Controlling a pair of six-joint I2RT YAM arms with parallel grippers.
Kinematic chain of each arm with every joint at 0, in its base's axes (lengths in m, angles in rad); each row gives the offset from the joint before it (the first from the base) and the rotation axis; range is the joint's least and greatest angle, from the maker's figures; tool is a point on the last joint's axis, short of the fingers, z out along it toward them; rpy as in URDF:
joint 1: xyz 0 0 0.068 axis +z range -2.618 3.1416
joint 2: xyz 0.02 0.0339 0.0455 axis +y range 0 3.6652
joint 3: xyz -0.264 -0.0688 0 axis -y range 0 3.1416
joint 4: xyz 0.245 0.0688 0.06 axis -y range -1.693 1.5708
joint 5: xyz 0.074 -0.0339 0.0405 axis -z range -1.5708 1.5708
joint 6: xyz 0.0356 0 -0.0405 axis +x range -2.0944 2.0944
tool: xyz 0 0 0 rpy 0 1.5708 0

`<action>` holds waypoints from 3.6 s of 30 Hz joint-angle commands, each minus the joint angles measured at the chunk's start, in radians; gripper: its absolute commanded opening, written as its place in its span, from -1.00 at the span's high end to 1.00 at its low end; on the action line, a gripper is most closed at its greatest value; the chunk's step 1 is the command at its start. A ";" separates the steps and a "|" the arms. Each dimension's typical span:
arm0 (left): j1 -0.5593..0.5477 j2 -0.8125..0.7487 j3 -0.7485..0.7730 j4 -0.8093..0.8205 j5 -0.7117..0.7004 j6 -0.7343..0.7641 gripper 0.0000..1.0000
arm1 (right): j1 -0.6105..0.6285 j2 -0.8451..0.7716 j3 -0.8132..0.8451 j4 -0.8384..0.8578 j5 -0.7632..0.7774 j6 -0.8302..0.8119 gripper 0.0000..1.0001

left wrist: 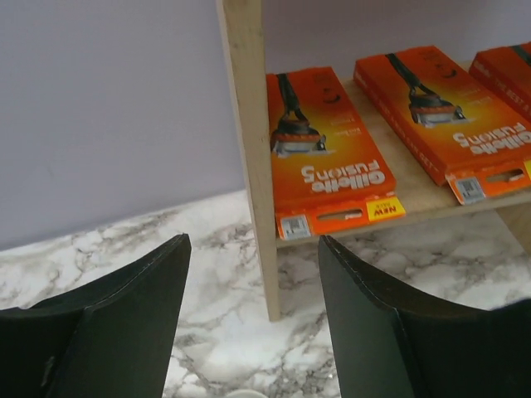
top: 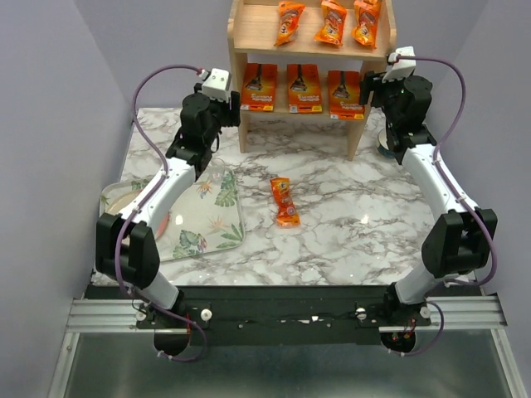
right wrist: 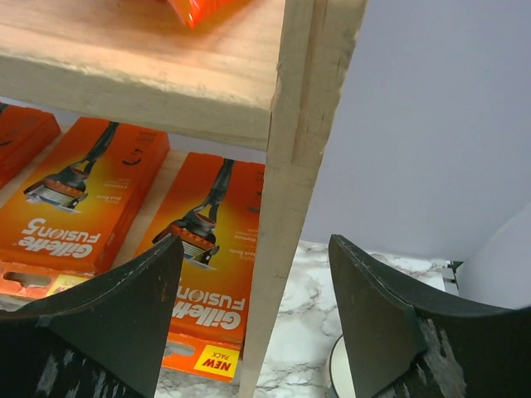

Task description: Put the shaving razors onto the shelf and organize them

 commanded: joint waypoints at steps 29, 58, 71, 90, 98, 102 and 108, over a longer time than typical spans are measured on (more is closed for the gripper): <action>-0.026 0.218 0.261 0.154 0.123 -0.047 1.00 | -0.045 0.103 0.044 0.093 0.025 -0.094 0.58; -0.246 -0.310 -0.480 -0.253 0.258 -0.309 -0.44 | -0.048 -0.648 -0.448 -0.616 -0.389 0.232 -1.00; -0.334 0.069 -0.442 -0.052 0.175 -0.604 -0.47 | -0.047 -0.640 -0.458 -0.685 -0.467 0.208 -1.00; -0.357 0.163 -0.391 -0.082 0.385 -0.481 0.79 | -0.048 -0.532 -0.354 -0.720 -0.730 -0.080 -1.00; -0.365 0.115 -0.316 -0.405 0.883 0.017 1.00 | -0.036 -0.420 -0.188 -1.056 -0.958 -0.688 -1.00; -0.366 0.162 -0.187 -0.868 0.985 0.539 1.00 | -0.019 -0.430 -0.201 -1.104 -0.966 -0.792 -1.00; -0.377 0.359 0.097 -1.480 0.681 1.261 0.95 | -0.002 -0.435 -0.224 -1.076 -0.970 -0.774 -1.00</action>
